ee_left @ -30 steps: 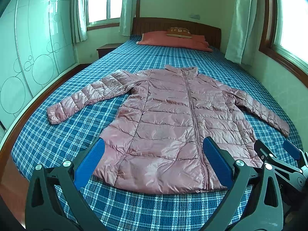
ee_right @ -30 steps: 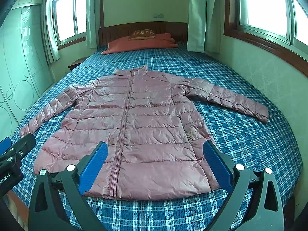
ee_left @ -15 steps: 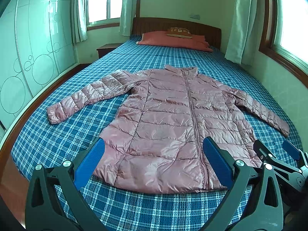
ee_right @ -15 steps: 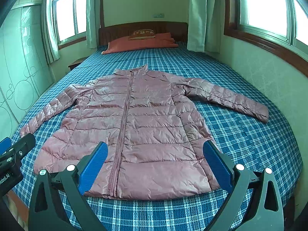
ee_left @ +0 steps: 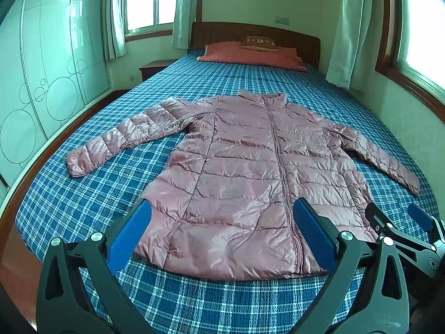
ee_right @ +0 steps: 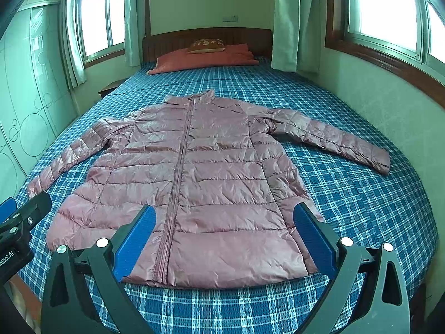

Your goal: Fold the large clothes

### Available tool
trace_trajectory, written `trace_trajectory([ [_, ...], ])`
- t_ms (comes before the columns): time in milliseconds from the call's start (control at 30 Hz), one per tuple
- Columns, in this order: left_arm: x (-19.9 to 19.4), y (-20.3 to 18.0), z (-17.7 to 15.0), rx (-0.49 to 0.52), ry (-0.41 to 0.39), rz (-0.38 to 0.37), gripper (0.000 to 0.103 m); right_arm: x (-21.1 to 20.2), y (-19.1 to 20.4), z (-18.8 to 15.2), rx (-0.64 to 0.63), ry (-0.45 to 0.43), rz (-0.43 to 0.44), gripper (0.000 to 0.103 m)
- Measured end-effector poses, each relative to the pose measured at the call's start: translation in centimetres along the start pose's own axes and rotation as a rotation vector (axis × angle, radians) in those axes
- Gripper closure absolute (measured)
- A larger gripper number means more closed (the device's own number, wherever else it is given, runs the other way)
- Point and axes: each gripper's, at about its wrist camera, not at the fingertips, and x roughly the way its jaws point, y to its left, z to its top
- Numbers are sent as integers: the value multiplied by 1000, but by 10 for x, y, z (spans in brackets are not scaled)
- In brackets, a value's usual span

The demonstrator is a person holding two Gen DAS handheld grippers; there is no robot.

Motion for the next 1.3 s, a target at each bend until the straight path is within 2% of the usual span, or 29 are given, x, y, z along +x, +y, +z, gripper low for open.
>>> trace_trajectory([
  [100, 9, 3, 1, -10, 13, 4, 2, 9, -3, 0, 14, 20, 8, 5],
  [233, 35, 13, 4, -27, 77, -13, 2, 30, -14, -2, 64, 62, 32, 5],
  [400, 70, 35, 7, -72, 124, 28, 3, 62, -41, -3, 154, 105, 52, 5],
  [433, 80, 43, 8, -82, 139, 40, 5, 67, -49, -3, 177, 102, 56, 5],
  [500, 98, 58, 11, -114, 164, 77, 24, 77, -68, -1, 229, 92, 48, 5],
  [533, 107, 66, 12, -135, 178, 97, 27, 82, -76, 1, 247, 92, 41, 6],
  [567, 115, 76, 13, -160, 194, 108, 30, 87, -85, 3, 266, 94, 33, 10],
  [600, 126, 87, 14, -188, 208, 107, 34, 91, -92, 4, 278, 94, 33, 19],
  [633, 134, 95, 15, -205, 218, 120, 36, 97, -102, 6, 299, 102, 28, 44],
  [667, 143, 104, 16, -224, 226, 145, 38, 105, -114, 7, 330, 117, 21, 52],
  [833, 175, 145, 18, -332, 233, 211, 38, 128, -176, 10, 502, 98, 41, 50],
  [867, 179, 154, 18, -361, 232, 227, 38, 132, -191, 12, 541, 90, 40, 41],
  [933, 187, 172, 17, -433, 233, 257, 32, 138, -221, 13, 620, 53, 38, 31],
  [967, 190, 181, 15, -472, 235, 269, 22, 141, -236, 13, 657, 40, 36, 30],
  [1000, 192, 188, 14, -504, 234, 277, 16, 144, -253, 14, 696, 30, 36, 30],
  [1133, 196, 213, 8, -610, 215, 323, 13, 157, -324, 10, 886, -55, 28, 30],
  [1300, 195, 229, 1, -629, 189, 448, 12, 177, -387, 5, 1040, -129, -16, 30],
])
